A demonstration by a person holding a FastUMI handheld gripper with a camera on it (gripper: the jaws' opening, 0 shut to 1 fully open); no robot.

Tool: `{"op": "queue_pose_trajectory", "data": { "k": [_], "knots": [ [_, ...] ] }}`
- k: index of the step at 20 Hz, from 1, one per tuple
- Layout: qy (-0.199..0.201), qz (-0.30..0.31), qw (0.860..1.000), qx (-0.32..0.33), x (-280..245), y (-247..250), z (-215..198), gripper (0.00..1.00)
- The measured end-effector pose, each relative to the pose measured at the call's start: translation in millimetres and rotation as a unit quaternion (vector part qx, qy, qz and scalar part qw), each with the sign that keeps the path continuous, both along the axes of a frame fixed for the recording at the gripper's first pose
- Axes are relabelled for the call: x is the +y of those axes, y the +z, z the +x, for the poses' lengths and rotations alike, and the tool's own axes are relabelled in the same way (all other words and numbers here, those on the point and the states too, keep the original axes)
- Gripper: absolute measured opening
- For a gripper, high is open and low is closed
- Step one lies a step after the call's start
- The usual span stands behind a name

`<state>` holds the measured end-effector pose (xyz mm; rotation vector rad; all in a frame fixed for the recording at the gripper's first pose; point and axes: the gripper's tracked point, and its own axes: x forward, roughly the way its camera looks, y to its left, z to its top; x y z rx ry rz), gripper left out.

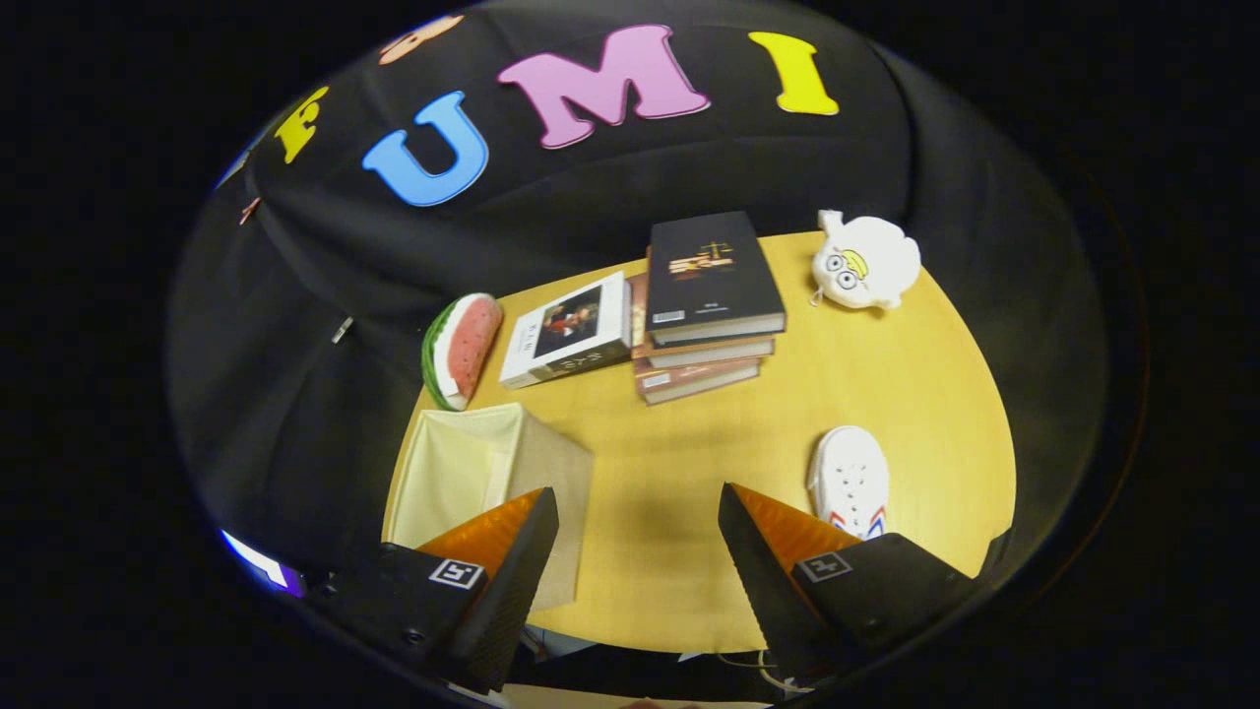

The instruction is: Open the storage box then place both shoes into the box .Put the left shoe in first, then the right shoe, with the right side of both shoes facing outward in a uniform manner.

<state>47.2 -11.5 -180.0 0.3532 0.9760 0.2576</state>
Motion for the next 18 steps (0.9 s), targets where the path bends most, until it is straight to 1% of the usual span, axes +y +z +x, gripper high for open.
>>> {"op": "queue_pose_trajectory", "data": {
  "k": [3,6,10,12,17,18],
  "knots": [
    [-0.017,-0.027,0.999,0.020,-62.3,-30.4,-0.5,0.99],
    [-0.028,-0.048,0.997,0.045,-112.3,-64.7,-5.4,0.99],
    [-0.023,-0.071,0.994,0.085,-161.0,-114.1,-23.0,0.99],
    [-0.023,-0.064,0.992,0.110,-173.0,-135.7,-32.1,0.99],
    [-0.057,-0.002,0.984,0.168,-173.7,-175.2,-45.2,0.99],
    [-0.063,0.002,0.982,0.178,-173.9,-182.3,-48.1,0.99]
  ]
}}
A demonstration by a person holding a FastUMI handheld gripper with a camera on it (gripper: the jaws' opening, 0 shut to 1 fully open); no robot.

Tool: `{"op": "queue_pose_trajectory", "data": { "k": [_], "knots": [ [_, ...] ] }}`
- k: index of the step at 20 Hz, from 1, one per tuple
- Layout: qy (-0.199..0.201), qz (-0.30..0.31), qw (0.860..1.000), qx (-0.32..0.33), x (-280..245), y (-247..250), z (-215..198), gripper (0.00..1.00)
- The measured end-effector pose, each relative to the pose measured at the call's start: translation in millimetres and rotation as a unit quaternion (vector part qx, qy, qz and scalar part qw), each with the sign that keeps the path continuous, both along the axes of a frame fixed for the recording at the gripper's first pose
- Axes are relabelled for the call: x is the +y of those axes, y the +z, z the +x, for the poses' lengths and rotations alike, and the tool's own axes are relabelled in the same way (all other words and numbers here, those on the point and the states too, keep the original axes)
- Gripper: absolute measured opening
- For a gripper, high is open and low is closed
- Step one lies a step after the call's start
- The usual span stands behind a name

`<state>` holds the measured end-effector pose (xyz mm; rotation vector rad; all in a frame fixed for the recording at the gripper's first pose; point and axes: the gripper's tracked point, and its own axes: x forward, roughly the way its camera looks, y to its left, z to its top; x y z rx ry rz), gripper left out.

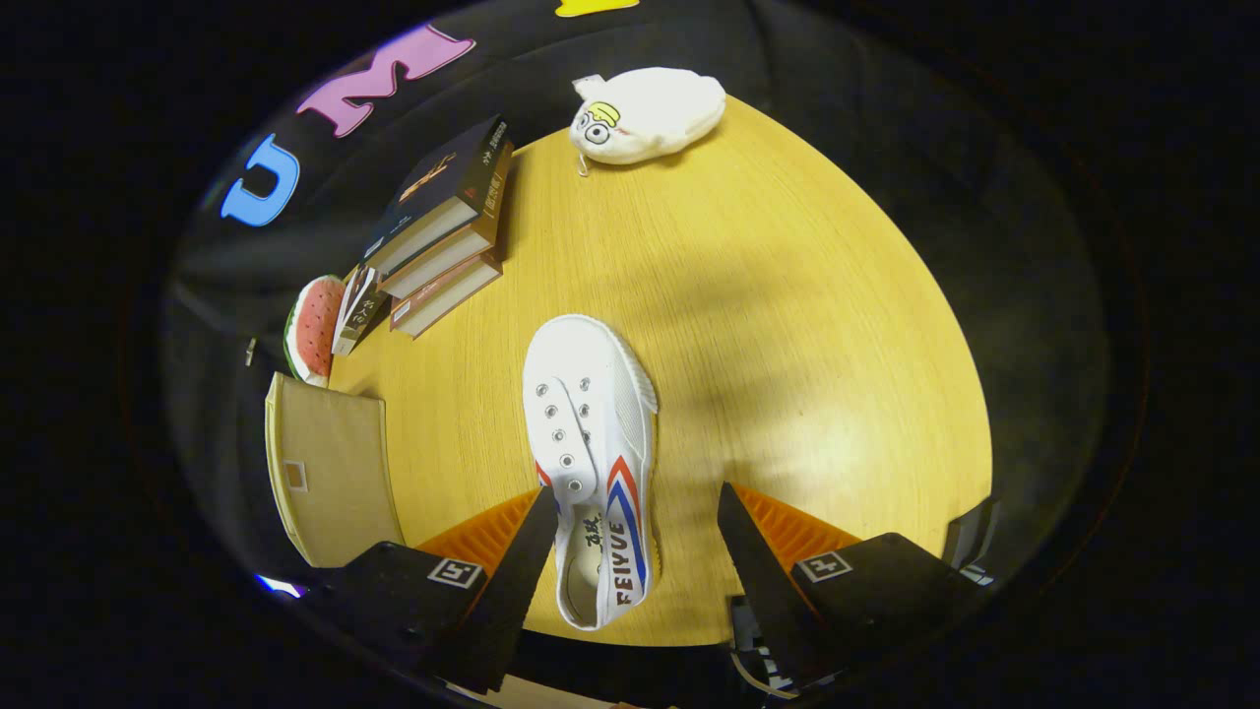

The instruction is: Open the storage box then place both shoes into the box .Put the left shoe in first, then the right shoe, with the right side of both shoes facing outward in a uniform manner.

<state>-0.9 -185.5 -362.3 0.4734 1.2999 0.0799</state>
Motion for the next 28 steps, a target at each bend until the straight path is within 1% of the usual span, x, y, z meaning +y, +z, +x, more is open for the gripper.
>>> {"op": "queue_pose_trajectory", "data": {
  "k": [2,4,7,9,10,11,12,13,14,15,17,19,22,23,24,25,26,27,28],
  "knots": [
    [-0.003,-0.005,1.000,0.010,-2.9,-15.6,-1.9,0.99],
    [0.003,-0.004,1.000,0.016,0.8,-23.7,-3.2,0.98],
    [0.027,-0.013,0.999,0.016,8.8,-35.1,-3.3,0.97],
    [0.039,-0.013,0.999,0.017,16.6,-40.0,-1.5,0.93],
    [0.045,-0.008,0.999,0.020,22.0,-41.1,-1.6,0.87],
    [0.048,-0.003,0.999,0.017,24.8,-42.6,0.4,0.84],
    [0.053,0.009,0.998,0.020,31.2,-43.3,-0.5,0.76],
    [0.050,0.021,0.998,0.024,35.8,-44.0,0.8,0.70],
    [0.039,0.025,0.999,0.024,34.2,-40.6,0.6,0.60],
    [0.043,0.030,0.998,0.028,34.9,-44.7,-0.2,0.51],
    [0.030,0.039,0.998,0.030,34.5,-44.0,1.1,0.48],
    [0.028,0.041,0.998,0.030,33.8,-44.3,0.5,0.42],
    [0.022,0.046,0.998,0.029,32.4,-44.0,2.8,0.25],
    [0.024,0.051,0.998,0.028,30.9,-39.4,0.3,0.24],
    [0.018,0.055,0.998,0.027,31.7,-38.5,0.1,0.15],
    [0.013,0.063,0.997,0.031,33.2,-39.4,-0.1,0.14],
    [-0.006,0.072,0.997,0.034,34.7,-38.2,1.4,0.14],
    [-0.027,0.086,0.995,0.037,36.8,-34.2,2.5,0.10],
    [-0.033,0.095,0.994,0.041,40.6,-31.5,-1.1,0.09]
  ]
}}
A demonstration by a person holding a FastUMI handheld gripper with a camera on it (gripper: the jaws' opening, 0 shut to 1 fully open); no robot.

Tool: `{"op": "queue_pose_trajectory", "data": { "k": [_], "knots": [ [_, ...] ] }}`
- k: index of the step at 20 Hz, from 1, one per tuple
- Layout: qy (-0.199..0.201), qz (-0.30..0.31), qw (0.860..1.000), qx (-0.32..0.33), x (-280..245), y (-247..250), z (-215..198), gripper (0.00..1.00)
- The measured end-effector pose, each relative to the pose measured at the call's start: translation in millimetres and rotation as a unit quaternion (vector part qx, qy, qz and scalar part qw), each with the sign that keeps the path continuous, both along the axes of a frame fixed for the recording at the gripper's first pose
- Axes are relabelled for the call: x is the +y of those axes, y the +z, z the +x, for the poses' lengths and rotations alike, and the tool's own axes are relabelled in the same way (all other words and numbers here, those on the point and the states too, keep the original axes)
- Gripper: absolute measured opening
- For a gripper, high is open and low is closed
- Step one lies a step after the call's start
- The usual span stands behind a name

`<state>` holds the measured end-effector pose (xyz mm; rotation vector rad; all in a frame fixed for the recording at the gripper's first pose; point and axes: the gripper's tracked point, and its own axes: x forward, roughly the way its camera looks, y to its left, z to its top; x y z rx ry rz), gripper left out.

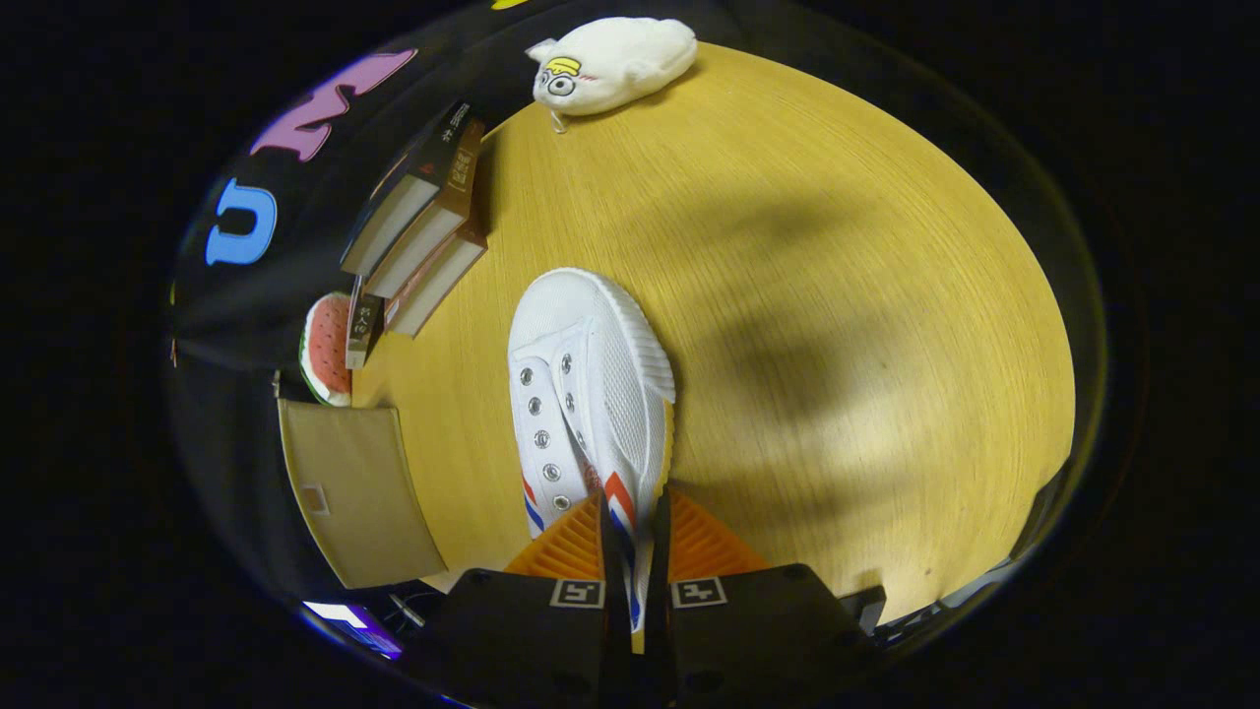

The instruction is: Open the storage box then place both shoes into the box .Put the left shoe in first, then the right shoe, with the right side of both shoes facing outward in a uniform manner.

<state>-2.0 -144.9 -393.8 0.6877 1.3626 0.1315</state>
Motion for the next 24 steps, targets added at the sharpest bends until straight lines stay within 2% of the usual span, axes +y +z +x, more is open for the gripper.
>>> {"op": "queue_pose_trajectory", "data": {
  "k": [6,12,18,24],
  "knots": [
    [-0.002,-0.001,0.999,-0.033,1.0,50.5,-6.5,0.09],
    [0.003,0.011,0.997,-0.074,34.1,126.9,-4.2,0.10],
    [0.002,0.049,0.993,-0.104,113.6,210.4,-3.3,0.10],
    [0.034,0.075,0.986,-0.144,223.8,266.5,-4.5,0.09]
  ]
}}
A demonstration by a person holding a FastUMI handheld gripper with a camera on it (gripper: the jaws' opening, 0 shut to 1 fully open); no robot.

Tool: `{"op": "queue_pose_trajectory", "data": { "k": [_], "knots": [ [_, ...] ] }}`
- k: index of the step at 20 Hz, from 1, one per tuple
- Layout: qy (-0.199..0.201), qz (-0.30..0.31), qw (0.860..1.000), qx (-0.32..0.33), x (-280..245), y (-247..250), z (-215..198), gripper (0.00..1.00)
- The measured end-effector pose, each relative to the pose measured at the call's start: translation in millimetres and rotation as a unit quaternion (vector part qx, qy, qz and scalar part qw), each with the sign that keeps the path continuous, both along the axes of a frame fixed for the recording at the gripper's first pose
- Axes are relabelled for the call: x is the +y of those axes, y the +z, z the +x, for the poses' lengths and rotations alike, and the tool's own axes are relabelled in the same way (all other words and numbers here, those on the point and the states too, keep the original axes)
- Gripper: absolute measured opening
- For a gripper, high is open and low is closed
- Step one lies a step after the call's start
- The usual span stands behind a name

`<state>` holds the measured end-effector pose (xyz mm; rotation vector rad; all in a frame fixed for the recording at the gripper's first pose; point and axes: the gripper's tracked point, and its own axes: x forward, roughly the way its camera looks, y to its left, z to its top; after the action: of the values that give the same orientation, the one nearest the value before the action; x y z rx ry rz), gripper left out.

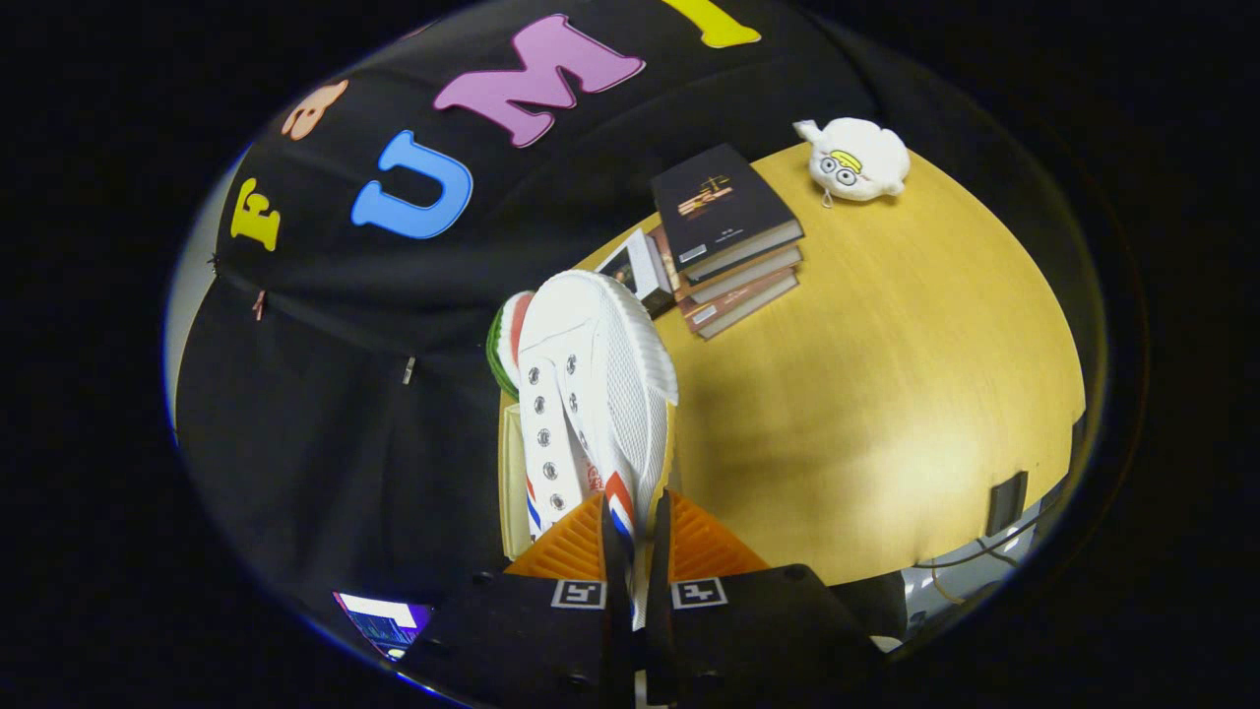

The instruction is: Open the storage box then place both shoes into the box .Put the left shoe in first, then the right shoe, with the right side of both shoes facing outward in a uniform manner.

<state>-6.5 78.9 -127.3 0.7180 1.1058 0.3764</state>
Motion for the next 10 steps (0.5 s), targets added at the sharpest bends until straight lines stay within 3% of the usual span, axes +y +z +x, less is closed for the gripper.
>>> {"op": "queue_pose_trajectory", "data": {
  "k": [5,10],
  "knots": [
    [0.030,-0.012,0.999,-0.015,81.8,6.2,-5.7,0.09],
    [0.019,-0.059,0.998,-0.004,112.1,-27.1,-1.5,0.10]
  ]
}}
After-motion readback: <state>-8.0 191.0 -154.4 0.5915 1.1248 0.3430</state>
